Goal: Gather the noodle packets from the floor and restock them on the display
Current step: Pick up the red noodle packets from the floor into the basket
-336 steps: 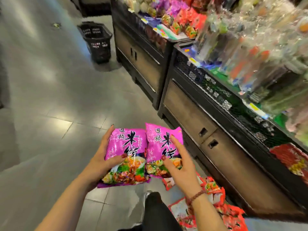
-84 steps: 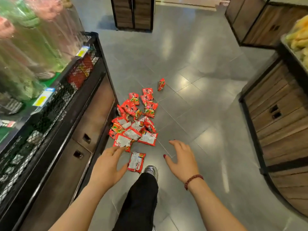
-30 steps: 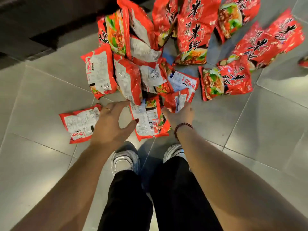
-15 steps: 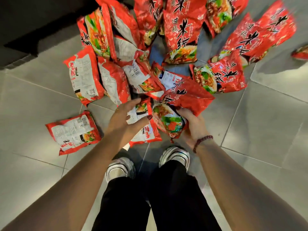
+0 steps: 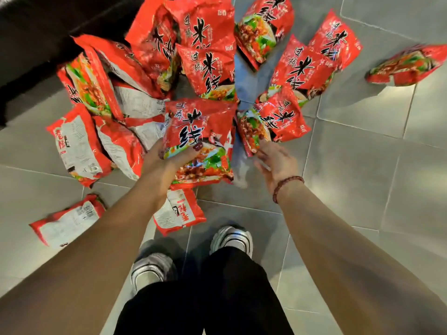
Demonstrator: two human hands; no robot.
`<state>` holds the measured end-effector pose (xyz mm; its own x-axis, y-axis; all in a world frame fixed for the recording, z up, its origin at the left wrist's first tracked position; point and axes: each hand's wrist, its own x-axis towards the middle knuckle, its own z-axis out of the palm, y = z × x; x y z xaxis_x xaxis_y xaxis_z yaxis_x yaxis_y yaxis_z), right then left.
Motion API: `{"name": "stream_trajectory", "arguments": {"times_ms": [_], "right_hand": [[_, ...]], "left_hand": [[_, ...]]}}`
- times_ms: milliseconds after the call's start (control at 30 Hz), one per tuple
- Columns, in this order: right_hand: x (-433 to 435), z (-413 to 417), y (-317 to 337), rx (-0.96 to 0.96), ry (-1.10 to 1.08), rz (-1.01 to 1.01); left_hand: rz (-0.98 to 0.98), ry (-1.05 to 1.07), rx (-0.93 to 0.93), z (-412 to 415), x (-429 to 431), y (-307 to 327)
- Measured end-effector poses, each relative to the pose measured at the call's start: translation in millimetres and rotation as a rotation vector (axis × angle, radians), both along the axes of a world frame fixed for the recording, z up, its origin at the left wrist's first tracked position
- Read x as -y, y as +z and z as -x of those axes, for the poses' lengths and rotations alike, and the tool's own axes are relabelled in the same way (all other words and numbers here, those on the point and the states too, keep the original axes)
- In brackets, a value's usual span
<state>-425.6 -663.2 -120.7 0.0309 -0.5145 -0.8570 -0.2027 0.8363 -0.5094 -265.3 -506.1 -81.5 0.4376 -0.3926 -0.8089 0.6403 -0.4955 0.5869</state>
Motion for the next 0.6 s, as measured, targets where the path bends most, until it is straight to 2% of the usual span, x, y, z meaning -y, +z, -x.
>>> {"name": "stream_trajectory", "arguments": {"times_ms": [67,133,267,400,500,600], "right_hand": [[14.8,8.7,-26.1,-0.172,-0.072,0.036],[24.6,10.2,-48.6,-0.204,-0.063,0.028],[39.0,-1.4,-81.2,-0.065,-0.142,0.053],[39.4,-13.1,-92.3,-0.017,-0.249,0.215],[31.6,-16.3,-80.3,0.005,-0.192,0.313],[21.3,-13.7,-40.1,0.089,-0.166,0.271]], "left_hand": [[-0.014,0.096,0.043,1.6,-3.3,-13.7],[-0.024,0.121,0.080,3.3,-6.9,-26.6],[-0.004,0.108,0.074,4.7,-10.5,-41.0],[0.041,0.089,0.078,0.9,-14.2,-42.5],[0.047,0.095,0.062,-1.9,-20.5,-31.8],[0.051,0.156,0.061,-2.7,-30.3,-5.5]]}}
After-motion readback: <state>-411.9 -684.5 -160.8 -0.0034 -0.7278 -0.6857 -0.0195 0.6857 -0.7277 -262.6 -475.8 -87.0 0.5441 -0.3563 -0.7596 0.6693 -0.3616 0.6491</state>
